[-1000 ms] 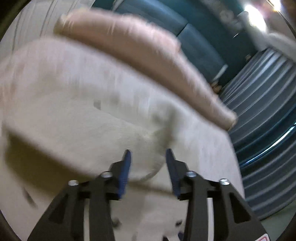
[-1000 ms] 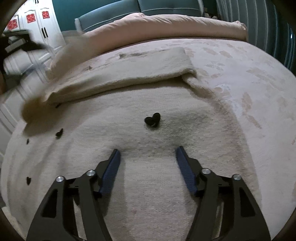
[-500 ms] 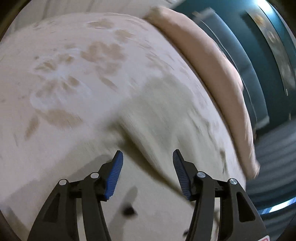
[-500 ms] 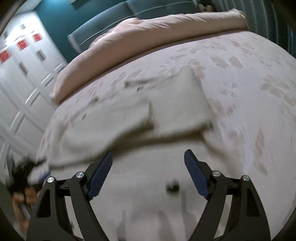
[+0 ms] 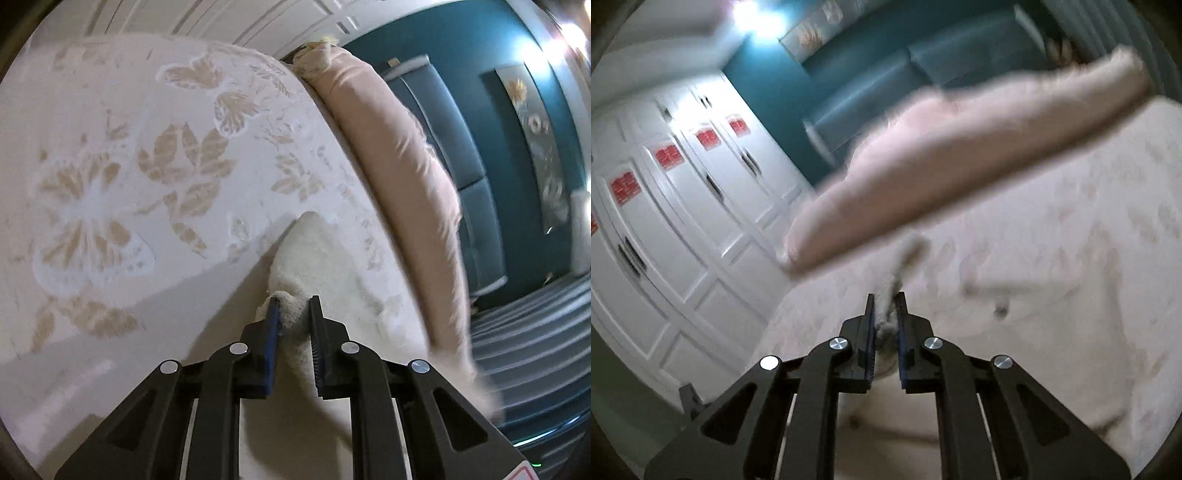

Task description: Fold small clothes

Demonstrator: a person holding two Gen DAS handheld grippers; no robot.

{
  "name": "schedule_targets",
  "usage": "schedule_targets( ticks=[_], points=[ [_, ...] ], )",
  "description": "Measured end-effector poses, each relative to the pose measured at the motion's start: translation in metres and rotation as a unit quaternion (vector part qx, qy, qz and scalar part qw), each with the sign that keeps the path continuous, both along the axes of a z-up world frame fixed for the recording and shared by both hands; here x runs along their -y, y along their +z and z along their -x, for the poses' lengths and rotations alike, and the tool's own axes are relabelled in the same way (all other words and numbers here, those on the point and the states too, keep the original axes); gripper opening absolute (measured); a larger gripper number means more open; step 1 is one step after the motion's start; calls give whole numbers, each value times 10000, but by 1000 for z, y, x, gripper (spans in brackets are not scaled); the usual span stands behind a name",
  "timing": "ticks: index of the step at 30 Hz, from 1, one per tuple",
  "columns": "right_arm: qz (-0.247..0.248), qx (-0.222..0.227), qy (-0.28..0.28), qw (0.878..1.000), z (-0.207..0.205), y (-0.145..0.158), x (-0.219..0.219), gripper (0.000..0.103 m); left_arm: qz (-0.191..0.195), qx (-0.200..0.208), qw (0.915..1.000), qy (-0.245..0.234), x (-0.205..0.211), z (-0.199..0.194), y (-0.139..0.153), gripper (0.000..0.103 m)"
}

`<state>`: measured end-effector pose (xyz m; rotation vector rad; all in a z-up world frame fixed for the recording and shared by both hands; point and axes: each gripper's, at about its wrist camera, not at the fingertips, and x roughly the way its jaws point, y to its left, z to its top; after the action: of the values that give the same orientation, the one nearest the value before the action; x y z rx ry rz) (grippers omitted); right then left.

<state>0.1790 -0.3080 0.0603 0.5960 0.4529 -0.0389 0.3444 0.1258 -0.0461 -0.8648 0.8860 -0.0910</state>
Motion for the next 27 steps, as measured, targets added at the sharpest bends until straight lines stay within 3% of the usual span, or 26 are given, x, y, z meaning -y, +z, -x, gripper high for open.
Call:
schedule_targets(
  ticks=[1,2,3,4,8,9,11,13,16,18,21,24,27],
  points=[
    [209,-464,-249,9984,-8,-19,9,8,-173,-106,9998,-30,4,-5,-7,12],
    [195,-1365,-392,9897,-26,-60,24,8,-300,-284,9991,-74,9,-9,-21,7],
    [139,-2251,-556,9726,-38,-100,37,8,-383,-448,9982,-78,11,-10,-32,2],
    [241,-2705,-689,9600,-38,-120,43,8,-410,-516,9978,-84,12,-9,-40,2],
    [-263,-1430,-621,9874,-9,-89,48,8,-712,-349,9967,-141,17,-5,-41,3],
    [-118,-1544,-685,9856,-10,-97,51,8,-819,-321,9960,-180,20,-6,-42,3],
    [-92,-2578,-675,9638,-27,-141,58,8,-928,-313,9949,-234,25,-5,-43,5],
    [-78,-2328,-693,9700,-19,-137,56,11,-1039,-292,9938,-256,28,-5,-43,6],
    [67,-2066,-1230,9706,-1,-104,46,13,-1198,-222,9920,-331,29,-6,-46,9],
    [220,-1731,-1196,9774,-2,-79,25,13,-1235,-136,9916,-362,29,-3,-49,9],
    [634,-1748,133,9825,-48,-60,-48,13,-1388,-32,9895,-402,31,2,-49,9],
    [793,-1698,1522,9704,-103,-63,-140,13,-1579,64,9864,-457,35,4,-49,10],
    [973,-1920,2160,9524,-154,-85,-215,13,-1677,102,9842,-553,36,3,-49,11]
  ],
)
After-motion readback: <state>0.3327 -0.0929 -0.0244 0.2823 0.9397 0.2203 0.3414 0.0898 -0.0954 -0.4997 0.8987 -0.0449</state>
